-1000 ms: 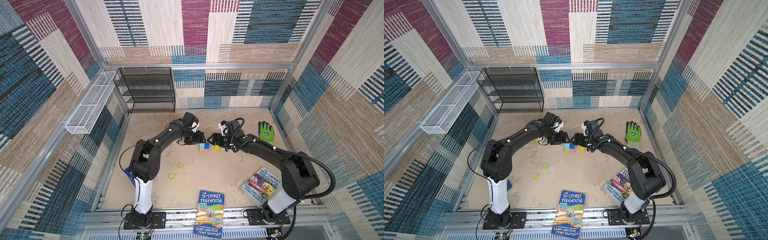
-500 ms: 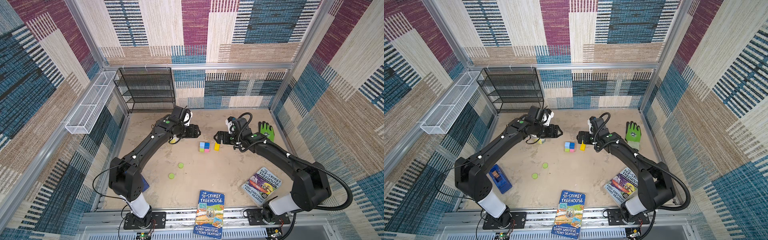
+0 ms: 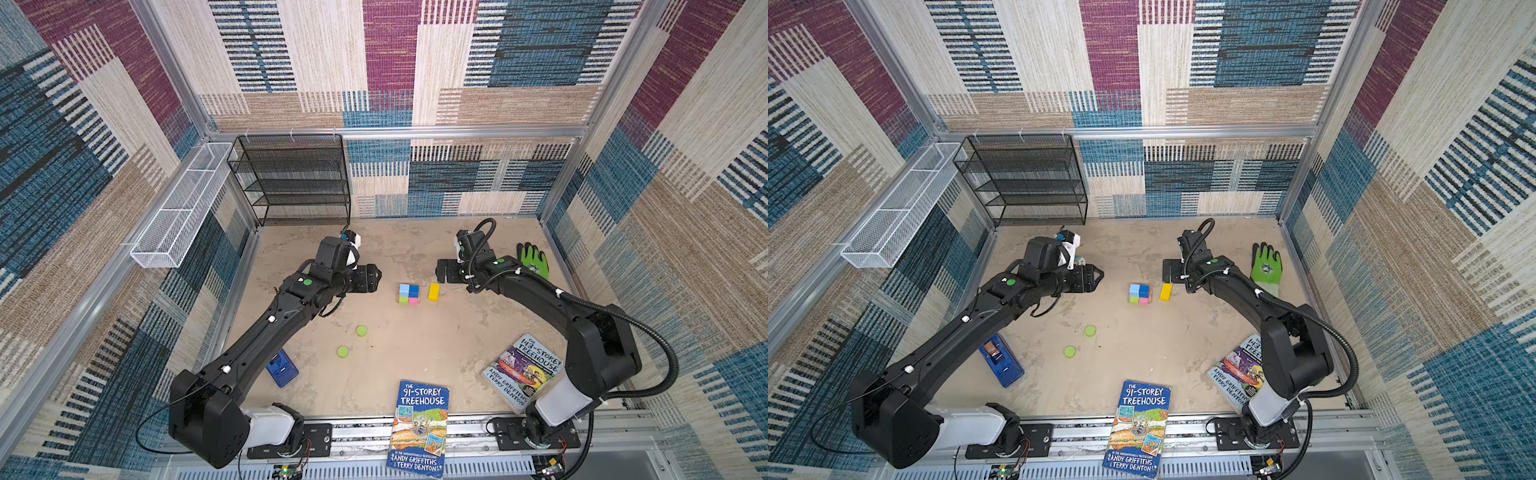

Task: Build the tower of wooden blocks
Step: 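Raise the left gripper away while the right gripper moves toward the yellow block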

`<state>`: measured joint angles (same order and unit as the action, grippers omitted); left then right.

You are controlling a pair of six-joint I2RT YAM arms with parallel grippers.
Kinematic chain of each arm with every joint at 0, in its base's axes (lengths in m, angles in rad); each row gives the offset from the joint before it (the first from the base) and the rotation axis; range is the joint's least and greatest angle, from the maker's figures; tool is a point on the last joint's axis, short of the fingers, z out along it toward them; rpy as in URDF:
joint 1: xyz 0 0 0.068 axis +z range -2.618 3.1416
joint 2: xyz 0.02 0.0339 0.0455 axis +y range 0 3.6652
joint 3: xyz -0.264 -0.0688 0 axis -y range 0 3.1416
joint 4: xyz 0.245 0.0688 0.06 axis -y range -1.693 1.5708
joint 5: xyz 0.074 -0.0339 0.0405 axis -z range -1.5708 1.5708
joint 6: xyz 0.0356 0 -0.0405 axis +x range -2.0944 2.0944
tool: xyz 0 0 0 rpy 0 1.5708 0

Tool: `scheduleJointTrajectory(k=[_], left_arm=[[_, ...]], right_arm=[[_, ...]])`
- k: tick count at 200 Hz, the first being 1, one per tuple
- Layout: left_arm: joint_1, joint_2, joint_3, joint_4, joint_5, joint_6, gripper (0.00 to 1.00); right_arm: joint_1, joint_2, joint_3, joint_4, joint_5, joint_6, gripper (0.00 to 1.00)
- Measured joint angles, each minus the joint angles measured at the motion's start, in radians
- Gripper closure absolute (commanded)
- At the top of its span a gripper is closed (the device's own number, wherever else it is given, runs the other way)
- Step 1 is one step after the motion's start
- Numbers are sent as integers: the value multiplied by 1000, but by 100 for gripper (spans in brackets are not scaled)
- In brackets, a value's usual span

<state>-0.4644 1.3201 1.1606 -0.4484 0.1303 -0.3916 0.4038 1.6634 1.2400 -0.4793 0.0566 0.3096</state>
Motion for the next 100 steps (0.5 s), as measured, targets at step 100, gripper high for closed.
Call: scheduleJointTrajectory(k=[100], left_arm=[[42, -14, -67, 68, -13, -1, 27]], right_arm=[[1, 267, 163, -8, -23, -15, 11]])
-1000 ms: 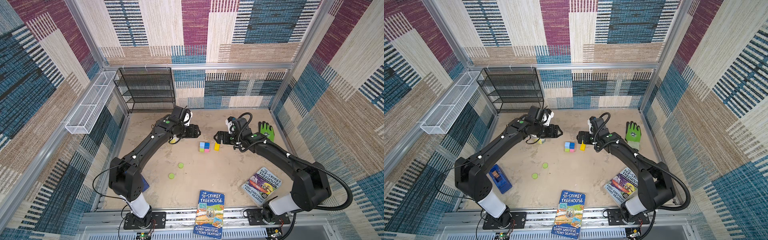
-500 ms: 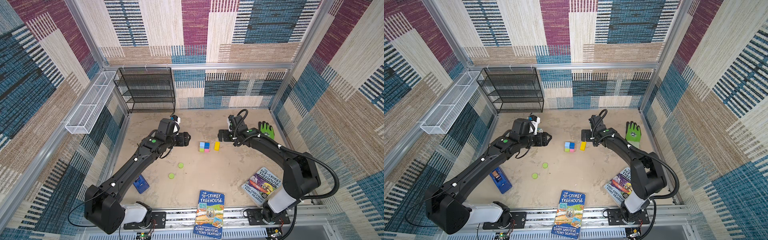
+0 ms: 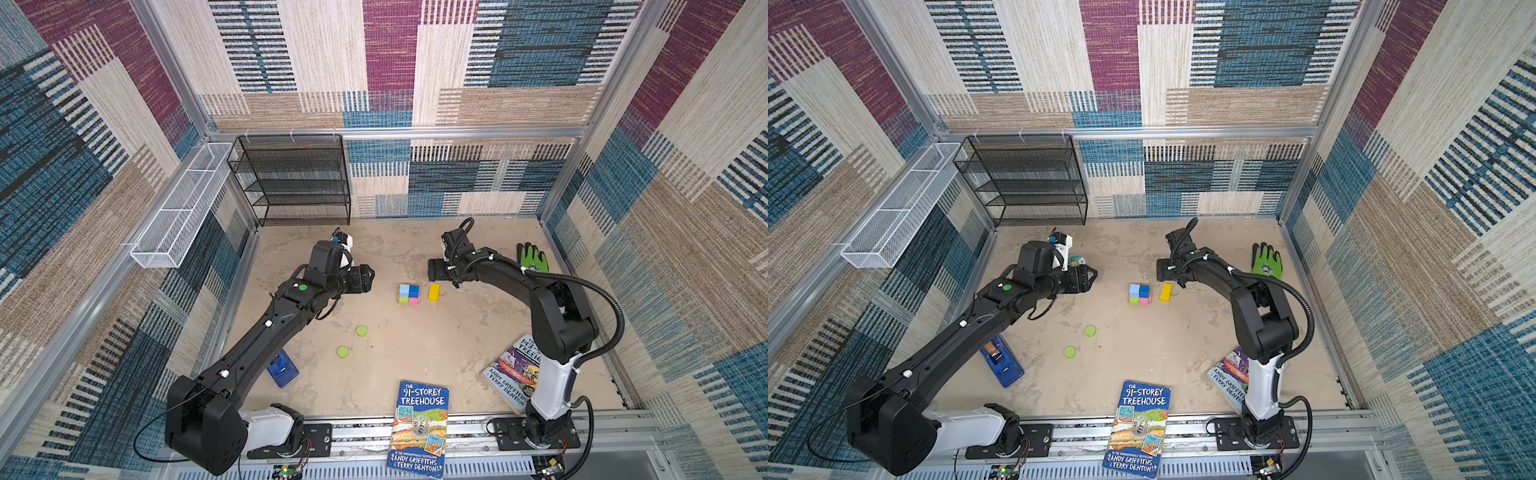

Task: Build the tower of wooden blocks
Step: 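Raise the left gripper away while the right gripper moves toward the yellow block, then lower the open right gripper over the yellow block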

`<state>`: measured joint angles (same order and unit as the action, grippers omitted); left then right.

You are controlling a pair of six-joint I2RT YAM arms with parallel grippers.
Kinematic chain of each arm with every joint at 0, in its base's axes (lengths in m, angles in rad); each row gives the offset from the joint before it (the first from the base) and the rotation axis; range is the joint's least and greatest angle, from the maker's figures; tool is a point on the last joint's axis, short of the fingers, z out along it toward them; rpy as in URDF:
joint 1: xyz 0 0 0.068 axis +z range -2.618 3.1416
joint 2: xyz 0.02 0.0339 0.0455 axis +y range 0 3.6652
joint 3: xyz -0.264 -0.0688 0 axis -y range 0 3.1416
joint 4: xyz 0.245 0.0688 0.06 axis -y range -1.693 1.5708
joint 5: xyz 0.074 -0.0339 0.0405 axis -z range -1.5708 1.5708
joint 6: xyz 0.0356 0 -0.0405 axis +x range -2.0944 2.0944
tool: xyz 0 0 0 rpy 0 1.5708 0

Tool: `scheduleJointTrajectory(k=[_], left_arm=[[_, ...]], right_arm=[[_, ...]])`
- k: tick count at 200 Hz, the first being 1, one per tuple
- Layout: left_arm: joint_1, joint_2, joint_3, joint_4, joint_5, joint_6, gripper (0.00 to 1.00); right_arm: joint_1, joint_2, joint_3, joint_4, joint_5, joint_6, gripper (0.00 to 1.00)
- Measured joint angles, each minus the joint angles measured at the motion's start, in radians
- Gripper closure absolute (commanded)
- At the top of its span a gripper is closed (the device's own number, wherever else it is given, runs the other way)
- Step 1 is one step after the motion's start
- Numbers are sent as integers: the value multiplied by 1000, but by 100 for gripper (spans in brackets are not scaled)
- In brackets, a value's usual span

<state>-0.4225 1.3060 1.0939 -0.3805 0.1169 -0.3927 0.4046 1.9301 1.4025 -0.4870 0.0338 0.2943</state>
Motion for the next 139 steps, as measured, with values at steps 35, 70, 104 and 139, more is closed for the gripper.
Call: scheduleJointTrajectory(k=[35, 70, 104, 139], left_arm=[[6, 28, -2, 23, 27, -6, 28], [10, 62, 0, 34, 50, -15, 28], [13, 85, 6, 43, 74, -27, 29], [14, 95, 8, 51, 85, -35, 29]], right_arm=[[4, 66, 25, -5, 0, -8, 12], [16, 92, 31, -15, 11, -12, 12], [25, 101, 31, -31, 41, -21, 13], [26, 117, 35, -51, 79, -31, 13]])
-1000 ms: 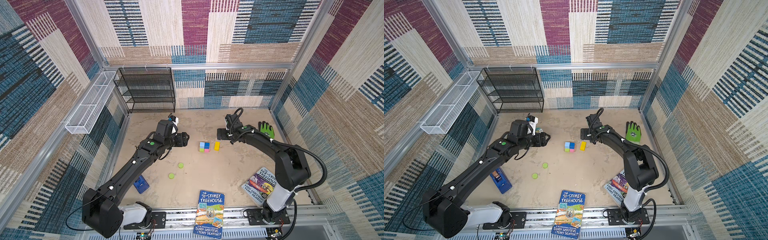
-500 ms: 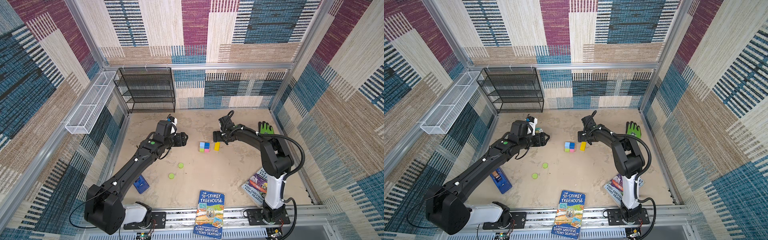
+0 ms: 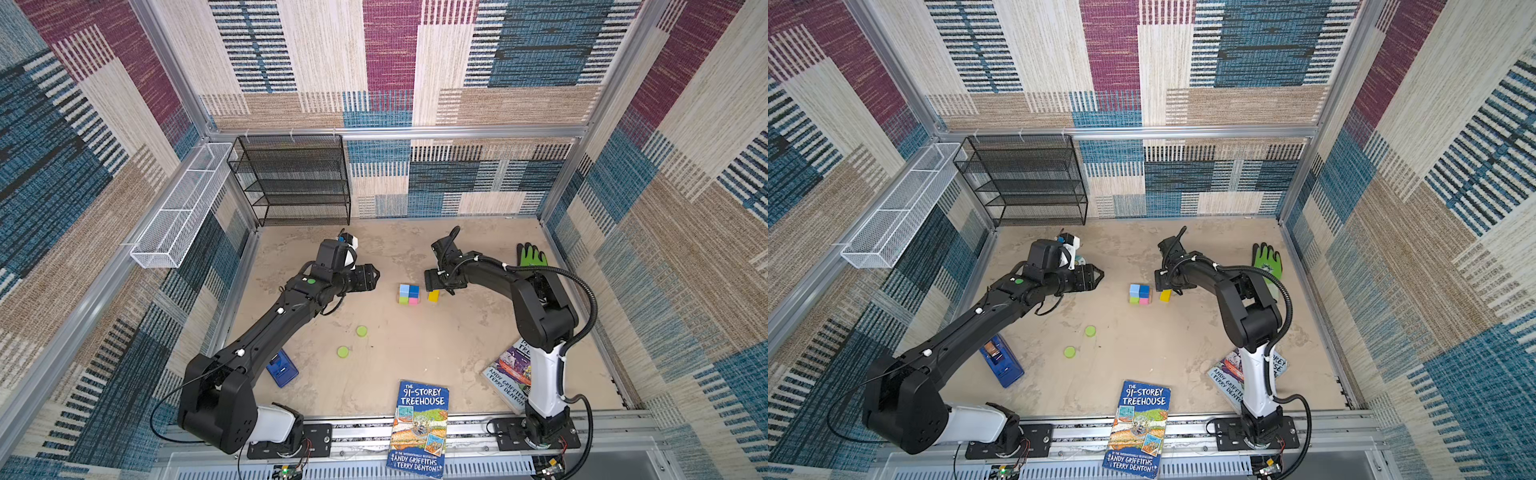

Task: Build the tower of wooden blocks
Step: 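Lower the open right gripper over the yellow block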

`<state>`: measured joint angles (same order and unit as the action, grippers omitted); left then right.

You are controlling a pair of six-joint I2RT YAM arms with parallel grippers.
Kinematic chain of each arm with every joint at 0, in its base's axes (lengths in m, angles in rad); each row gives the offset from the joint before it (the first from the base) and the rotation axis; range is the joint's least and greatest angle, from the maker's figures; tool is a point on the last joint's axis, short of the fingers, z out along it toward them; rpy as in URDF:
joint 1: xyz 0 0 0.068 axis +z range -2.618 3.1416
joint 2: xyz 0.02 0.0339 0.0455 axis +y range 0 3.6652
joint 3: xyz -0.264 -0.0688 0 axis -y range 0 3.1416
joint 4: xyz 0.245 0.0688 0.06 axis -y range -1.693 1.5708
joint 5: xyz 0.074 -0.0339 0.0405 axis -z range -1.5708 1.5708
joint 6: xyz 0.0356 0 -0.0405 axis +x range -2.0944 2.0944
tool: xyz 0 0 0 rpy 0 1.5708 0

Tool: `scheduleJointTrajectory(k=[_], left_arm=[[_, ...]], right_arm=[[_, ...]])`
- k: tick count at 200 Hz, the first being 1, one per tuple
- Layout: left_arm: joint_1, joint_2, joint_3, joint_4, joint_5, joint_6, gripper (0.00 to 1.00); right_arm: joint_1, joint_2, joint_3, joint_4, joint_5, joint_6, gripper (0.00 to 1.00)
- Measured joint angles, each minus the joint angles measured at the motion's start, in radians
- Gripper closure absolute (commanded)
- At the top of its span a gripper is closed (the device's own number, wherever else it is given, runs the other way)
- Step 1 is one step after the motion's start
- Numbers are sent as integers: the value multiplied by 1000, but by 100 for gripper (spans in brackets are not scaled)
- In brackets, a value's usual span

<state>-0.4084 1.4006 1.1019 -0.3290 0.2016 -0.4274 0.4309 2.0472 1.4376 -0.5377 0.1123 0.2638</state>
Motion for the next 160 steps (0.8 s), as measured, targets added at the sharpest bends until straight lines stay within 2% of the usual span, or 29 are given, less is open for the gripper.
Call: scheduleJointTrajectory(k=[78, 160], left_arm=[[1, 7, 0, 0, 14, -4, 30], [7, 20, 0, 9, 37, -14, 30]], right_arm=[[0, 12, -2, 2, 57, -3, 14], [1, -77, -103, -15, 82, 7, 18]])
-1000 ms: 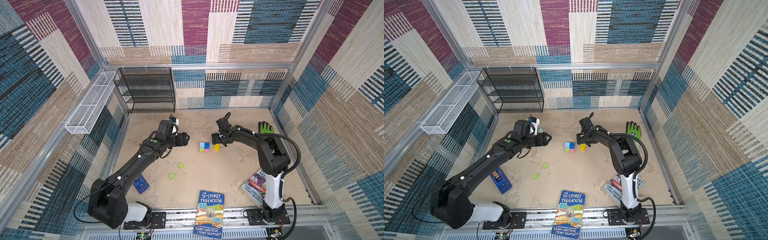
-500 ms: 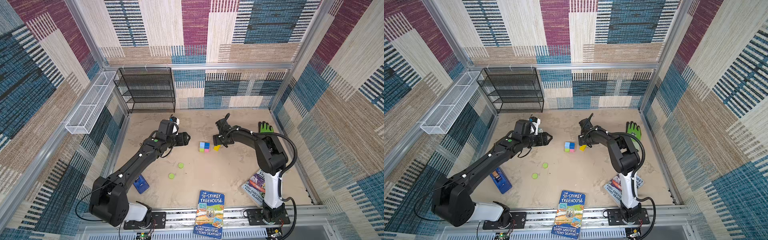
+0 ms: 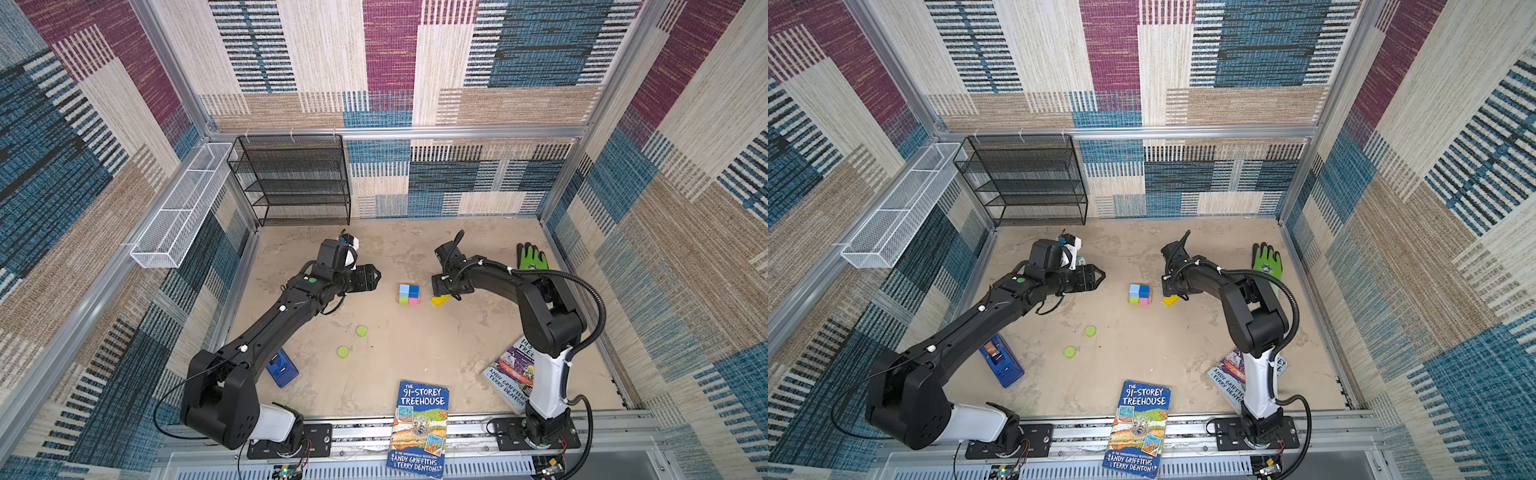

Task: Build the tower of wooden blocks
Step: 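Lower the open right gripper over the yellow block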

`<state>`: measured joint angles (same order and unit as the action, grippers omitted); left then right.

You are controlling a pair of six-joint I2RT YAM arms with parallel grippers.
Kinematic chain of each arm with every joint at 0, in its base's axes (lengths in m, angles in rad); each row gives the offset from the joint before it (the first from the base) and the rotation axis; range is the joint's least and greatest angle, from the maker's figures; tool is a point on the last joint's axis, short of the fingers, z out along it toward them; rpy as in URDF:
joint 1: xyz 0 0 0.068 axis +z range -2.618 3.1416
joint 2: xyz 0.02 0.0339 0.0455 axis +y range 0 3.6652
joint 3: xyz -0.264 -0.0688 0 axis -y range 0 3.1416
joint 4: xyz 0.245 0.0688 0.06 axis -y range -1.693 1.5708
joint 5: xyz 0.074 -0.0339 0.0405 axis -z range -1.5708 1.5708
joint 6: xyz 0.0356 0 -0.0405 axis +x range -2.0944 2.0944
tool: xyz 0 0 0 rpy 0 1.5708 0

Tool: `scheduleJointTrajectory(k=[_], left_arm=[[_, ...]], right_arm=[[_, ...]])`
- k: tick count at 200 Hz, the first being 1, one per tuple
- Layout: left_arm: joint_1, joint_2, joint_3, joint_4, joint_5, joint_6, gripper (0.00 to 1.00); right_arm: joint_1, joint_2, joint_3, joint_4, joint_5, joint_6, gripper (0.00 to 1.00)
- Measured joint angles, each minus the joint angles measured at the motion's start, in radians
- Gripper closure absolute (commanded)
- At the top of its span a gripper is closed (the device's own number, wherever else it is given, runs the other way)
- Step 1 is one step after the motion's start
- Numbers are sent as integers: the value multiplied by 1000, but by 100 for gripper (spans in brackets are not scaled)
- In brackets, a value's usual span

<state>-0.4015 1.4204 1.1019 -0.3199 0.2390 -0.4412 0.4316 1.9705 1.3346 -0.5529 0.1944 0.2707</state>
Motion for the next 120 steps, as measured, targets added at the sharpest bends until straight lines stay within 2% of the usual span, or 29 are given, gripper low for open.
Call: scheduleJointTrajectory(k=[67, 120], left_arm=[[6, 19, -6, 26, 13, -2, 30], [10, 34, -6, 41, 33, -5, 30]], right_arm=[[5, -77, -87, -13, -3, 31, 24], [11, -129, -100, -22, -10, 44, 24]])
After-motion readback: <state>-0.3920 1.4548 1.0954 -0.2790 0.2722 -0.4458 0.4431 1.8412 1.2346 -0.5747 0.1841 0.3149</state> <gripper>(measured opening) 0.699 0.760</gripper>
